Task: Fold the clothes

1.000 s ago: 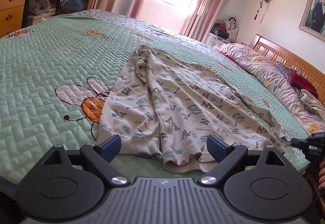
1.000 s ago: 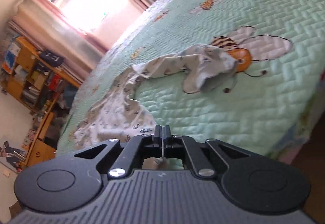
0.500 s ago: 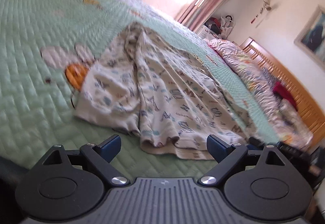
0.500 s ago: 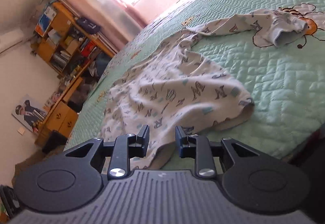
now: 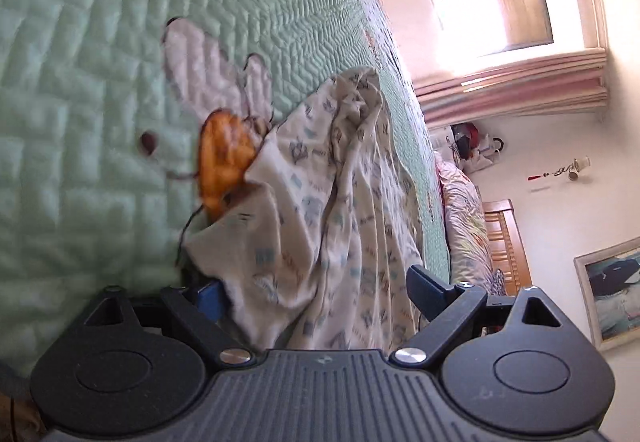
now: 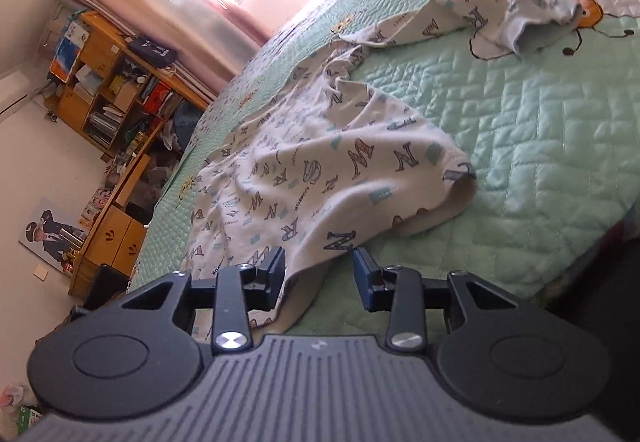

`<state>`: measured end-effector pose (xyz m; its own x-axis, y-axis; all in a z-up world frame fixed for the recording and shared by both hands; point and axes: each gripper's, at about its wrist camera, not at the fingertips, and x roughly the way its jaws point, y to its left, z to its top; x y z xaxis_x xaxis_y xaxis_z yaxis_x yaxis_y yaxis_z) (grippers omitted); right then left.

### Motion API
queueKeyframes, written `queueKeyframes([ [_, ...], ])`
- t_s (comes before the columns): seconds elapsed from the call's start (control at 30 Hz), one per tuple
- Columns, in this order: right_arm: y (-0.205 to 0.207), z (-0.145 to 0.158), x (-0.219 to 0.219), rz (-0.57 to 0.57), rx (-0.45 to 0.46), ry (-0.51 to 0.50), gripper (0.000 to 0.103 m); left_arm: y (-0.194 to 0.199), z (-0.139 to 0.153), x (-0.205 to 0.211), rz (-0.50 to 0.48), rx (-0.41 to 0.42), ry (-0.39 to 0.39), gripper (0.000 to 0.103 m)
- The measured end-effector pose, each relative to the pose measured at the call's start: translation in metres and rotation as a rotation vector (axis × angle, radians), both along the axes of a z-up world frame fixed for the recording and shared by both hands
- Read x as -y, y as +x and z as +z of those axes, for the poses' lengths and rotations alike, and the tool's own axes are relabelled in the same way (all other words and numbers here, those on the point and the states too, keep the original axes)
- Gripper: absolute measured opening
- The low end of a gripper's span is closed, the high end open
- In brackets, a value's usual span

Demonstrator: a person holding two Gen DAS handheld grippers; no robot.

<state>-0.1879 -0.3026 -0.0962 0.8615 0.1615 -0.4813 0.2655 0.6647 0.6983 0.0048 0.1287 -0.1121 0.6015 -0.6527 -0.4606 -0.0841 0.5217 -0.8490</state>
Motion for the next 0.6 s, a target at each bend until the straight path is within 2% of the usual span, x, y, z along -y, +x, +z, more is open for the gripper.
queueKeyframes([
  [0.03, 0.001, -0.001, 0.0, 0.0, -0.006, 0.004, 0.04, 0.009, 0.007, 0.0, 0.005, 0.03, 0.052, 0.014],
  [0.07, 0.001, -0.001, 0.0, -0.001, -0.009, 0.004, 0.04, 0.019, 0.016, -0.002, 0.012, 0.063, 0.101, 0.002],
  [0.17, -0.002, 0.006, 0.005, -0.017, -0.012, -0.027, 0.041, 0.044, 0.049, -0.029, 0.129, 0.172, 0.206, 0.003],
  [0.27, -0.004, 0.01, 0.016, -0.052, -0.015, -0.043, 0.043, 0.06, 0.096, -0.076, 0.292, 0.294, 0.302, 0.002],
  [0.4, -0.003, 0.009, 0.023, -0.073, -0.019, -0.047, 0.043, 0.052, 0.154, -0.154, 0.546, 0.394, 0.361, 0.005],
  [0.47, 0.002, 0.006, 0.021, -0.065, -0.021, -0.045, 0.043, 0.045, 0.166, -0.186, 0.627, 0.388, 0.385, 0.02],
  [0.53, 0.009, 0.002, 0.018, -0.05, -0.027, -0.041, 0.043, 0.032, 0.162, -0.206, 0.682, 0.337, 0.411, 0.048],
  [0.6, 0.016, 0.001, 0.011, -0.032, -0.03, -0.046, 0.043, 0.018, 0.147, -0.214, 0.692, 0.29, 0.402, 0.051],
])
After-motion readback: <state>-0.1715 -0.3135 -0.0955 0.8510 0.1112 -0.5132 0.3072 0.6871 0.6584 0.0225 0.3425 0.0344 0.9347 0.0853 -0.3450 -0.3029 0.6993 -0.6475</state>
